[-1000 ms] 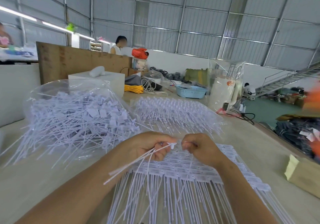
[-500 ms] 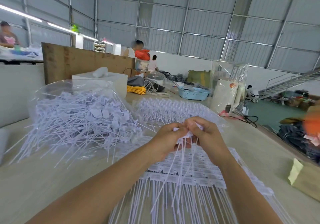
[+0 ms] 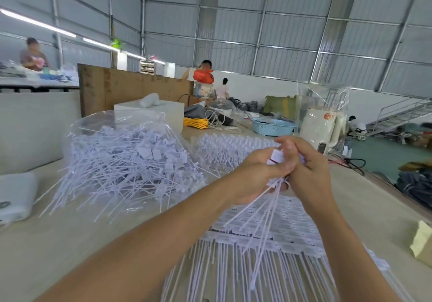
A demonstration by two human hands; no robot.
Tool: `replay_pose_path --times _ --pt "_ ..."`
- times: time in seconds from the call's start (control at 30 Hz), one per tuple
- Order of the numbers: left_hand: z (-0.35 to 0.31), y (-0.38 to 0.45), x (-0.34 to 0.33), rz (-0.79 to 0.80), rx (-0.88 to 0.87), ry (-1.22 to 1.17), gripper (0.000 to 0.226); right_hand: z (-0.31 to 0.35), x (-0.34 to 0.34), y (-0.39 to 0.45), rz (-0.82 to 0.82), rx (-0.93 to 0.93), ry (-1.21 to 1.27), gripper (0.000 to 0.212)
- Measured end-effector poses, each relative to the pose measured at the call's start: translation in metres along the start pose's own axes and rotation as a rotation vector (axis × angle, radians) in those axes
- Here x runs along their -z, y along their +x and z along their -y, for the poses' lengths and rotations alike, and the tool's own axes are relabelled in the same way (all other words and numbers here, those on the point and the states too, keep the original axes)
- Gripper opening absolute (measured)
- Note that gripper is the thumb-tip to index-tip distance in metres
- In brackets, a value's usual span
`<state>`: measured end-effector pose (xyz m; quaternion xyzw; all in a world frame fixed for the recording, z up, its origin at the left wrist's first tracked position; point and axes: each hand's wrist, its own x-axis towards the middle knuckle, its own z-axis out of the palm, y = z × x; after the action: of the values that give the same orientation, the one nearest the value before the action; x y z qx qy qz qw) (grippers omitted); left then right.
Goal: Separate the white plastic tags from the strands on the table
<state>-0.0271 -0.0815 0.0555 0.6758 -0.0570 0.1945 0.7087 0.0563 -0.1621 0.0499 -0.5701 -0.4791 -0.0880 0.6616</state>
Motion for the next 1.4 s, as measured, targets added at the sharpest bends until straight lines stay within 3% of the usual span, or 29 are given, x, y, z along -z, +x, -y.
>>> replay_pose_path --times 0.17,0.23,0.3,0.43,0.5,0.57,0.67,0.8,0.93,1.03,1.1,1.17,1.4 --pt "-0.024 -0.007 0.028 0.004 0.006 0.005 0.016 0.020 -0.008 0.003 0.139 -0.010 0.033 0.026" --pt "-0.038 -0.013 0.056 -0.144 0.069 -0.114 0.038 0.025 -0.007 0.004 0.217 -0.031 -0.051 0.035" --pt "-0.048 -0.021 0.094 -0.292 0.139 -0.056 0.062 0.027 -0.006 0.003 0.286 -0.047 -0.143 0.036" --pt "-0.043 -0.040 0.156 -0.482 0.381 0.517 0.054 0.012 -0.028 0.005 0.480 -0.080 -0.302 0.027" --pt "-0.035 -0.043 0.177 -0.540 0.450 0.644 0.057 -0.002 -0.052 0.006 0.634 -0.069 -0.440 0.029" --pt "-0.029 -0.042 0.191 -0.526 0.496 0.756 0.049 -0.021 -0.080 0.005 0.762 -0.045 -0.569 0.030" --pt "-0.022 -0.041 0.201 -0.411 0.606 1.198 0.023 -0.048 -0.116 0.006 0.859 -0.092 -0.848 0.031" --pt "0.000 -0.035 0.212 -0.342 0.611 1.695 0.034 -0.073 -0.147 0.014 0.965 -0.309 -0.924 0.043" --pt "0.016 -0.028 0.241 -0.413 0.546 2.026 0.050 -0.087 -0.160 0.017 0.973 -0.255 -0.974 0.042" --pt "0.014 -0.016 0.258 -0.583 0.542 2.048 0.049 -0.091 -0.156 0.017 0.984 -0.209 -1.050 0.037" --pt "0.011 -0.014 0.264 -0.772 0.566 1.968 0.041 -0.094 -0.151 0.016 1.003 -0.198 -1.062 0.041" --pt "0.017 -0.017 0.274 -0.862 0.560 1.966 0.040 -0.095 -0.147 0.013 0.991 -0.195 -1.038 0.048" --pt "-0.012 -0.032 0.274 -0.703 0.646 1.770 0.055 -0.096 -0.130 0.001 0.962 -0.194 -0.865 0.047"
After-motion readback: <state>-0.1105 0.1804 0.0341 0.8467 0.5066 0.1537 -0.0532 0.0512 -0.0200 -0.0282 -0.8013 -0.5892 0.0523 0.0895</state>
